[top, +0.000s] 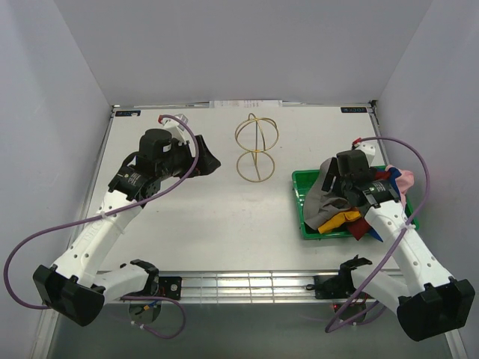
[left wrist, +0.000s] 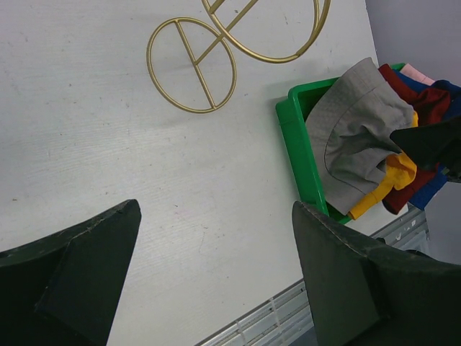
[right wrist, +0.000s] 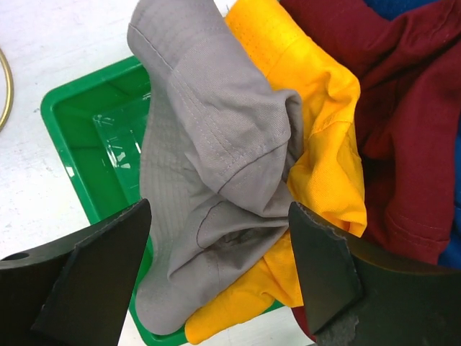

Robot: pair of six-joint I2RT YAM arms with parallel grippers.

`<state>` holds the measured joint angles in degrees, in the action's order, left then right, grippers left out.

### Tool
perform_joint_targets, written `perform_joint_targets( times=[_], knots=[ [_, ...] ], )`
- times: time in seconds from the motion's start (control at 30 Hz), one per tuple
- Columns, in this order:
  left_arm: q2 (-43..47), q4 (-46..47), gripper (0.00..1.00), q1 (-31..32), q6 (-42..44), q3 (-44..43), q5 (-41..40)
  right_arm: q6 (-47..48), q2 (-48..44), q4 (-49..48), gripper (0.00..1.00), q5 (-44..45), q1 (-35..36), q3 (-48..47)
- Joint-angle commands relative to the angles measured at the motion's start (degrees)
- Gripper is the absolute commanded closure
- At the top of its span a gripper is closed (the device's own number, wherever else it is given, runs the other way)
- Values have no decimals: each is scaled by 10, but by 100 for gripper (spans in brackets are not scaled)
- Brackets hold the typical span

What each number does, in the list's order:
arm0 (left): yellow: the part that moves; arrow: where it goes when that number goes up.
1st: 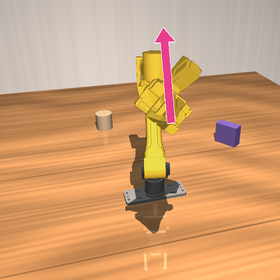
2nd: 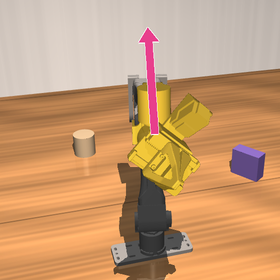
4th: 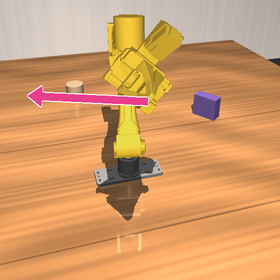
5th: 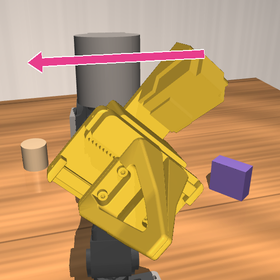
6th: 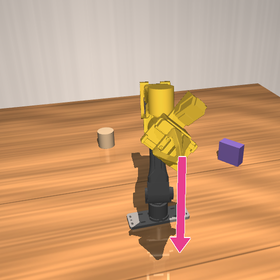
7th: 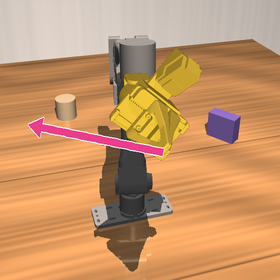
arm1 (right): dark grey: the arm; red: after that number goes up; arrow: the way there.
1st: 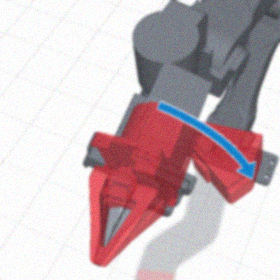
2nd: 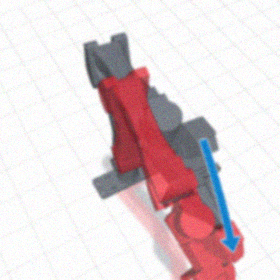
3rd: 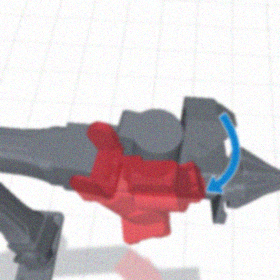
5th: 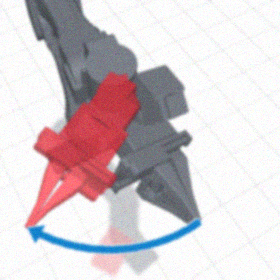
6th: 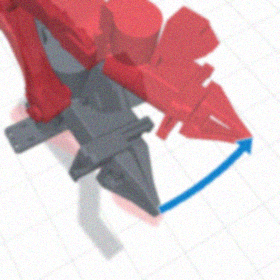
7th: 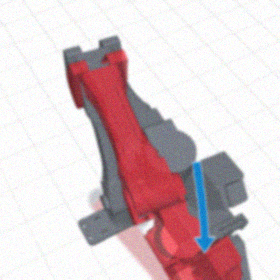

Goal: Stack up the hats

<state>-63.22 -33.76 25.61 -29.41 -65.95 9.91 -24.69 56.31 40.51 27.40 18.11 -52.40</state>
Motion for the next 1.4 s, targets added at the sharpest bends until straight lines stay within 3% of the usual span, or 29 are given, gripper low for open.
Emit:
perform_joint_targets(
  times=[0.0,0.33,0.57,0.67,0.7,0.8,0.9,1.1,1.37],
  knots=[
    [12,16,4,0,1,6,7,-6,10,-25,18,-16,-16,12],
    [28,10,4,0,-1,11,2,13,29,-77,23,-61,-45,40],
    [35,6,4,0,-4,16,1,17,31,-98,39,-73,-55,62],
    [37,2,4,0,-3,15,-2,15,26,-100,52,-76,-56,59],
    [38,1,4,-1,-4,15,-2,17,22,-101,63,-76,-56,54],
    [41,-3,4,0,-2,15,-4,21,15,-98,81,-80,-55,30],
    [42,-5,4,0,-2,15,-4,28,7,-85,92,-97,-56,-2],
    [39,-5,4,0,-5,17,-2,45,31,-51,92,-157,-56,-141],
    [39,-6,4,0,-5,12,-3,72,102,-23,92,-311,-56,-313]
  ],
)
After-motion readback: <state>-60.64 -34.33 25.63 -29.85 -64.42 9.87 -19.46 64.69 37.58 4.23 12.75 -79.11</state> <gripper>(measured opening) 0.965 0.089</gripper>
